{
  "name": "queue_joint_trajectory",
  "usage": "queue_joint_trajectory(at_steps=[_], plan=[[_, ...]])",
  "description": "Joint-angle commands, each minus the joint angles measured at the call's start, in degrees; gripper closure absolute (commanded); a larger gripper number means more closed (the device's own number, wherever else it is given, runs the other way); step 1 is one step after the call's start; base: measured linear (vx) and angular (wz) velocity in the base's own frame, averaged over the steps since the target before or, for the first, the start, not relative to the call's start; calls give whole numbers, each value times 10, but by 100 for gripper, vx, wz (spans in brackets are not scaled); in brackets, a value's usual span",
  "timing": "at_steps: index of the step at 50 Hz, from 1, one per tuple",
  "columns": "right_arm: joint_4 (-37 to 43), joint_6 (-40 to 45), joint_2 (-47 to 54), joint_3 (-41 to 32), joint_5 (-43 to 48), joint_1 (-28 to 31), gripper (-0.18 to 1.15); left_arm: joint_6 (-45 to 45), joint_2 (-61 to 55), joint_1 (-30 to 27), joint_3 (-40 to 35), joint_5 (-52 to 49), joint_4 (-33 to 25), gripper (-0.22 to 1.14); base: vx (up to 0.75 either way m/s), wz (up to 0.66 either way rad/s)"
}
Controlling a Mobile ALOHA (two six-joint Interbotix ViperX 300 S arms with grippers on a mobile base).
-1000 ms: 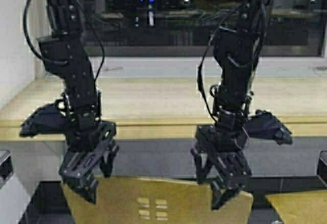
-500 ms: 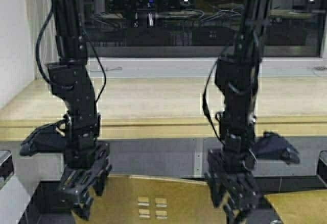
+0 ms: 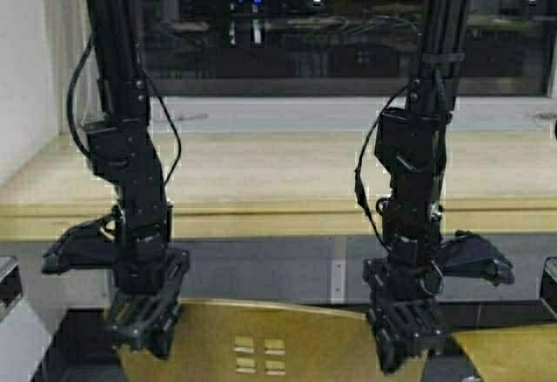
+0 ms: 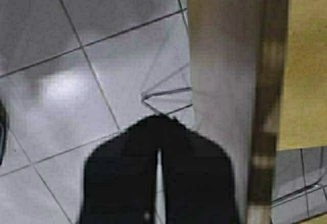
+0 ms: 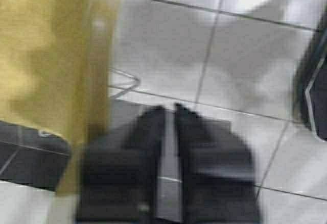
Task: Push the chairs under the table
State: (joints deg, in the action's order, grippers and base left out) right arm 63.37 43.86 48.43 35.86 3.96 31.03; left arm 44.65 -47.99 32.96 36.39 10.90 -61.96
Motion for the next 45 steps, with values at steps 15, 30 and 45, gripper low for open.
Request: queue_joint_trajectory(at_steps=[15, 30, 45], plan=[[-62, -4, -40, -1, -2, -7, 54, -1, 11, -4, -4, -27, 0, 90, 1, 1], [-150, -4, -135, 20, -10, -7, 22, -11, 101, -4, 46, -28, 19, 61, 0, 0], [-185, -4, -205, 64, -18, -7, 8, -14, 210, -4, 107, -7, 27, 3, -1, -1]])
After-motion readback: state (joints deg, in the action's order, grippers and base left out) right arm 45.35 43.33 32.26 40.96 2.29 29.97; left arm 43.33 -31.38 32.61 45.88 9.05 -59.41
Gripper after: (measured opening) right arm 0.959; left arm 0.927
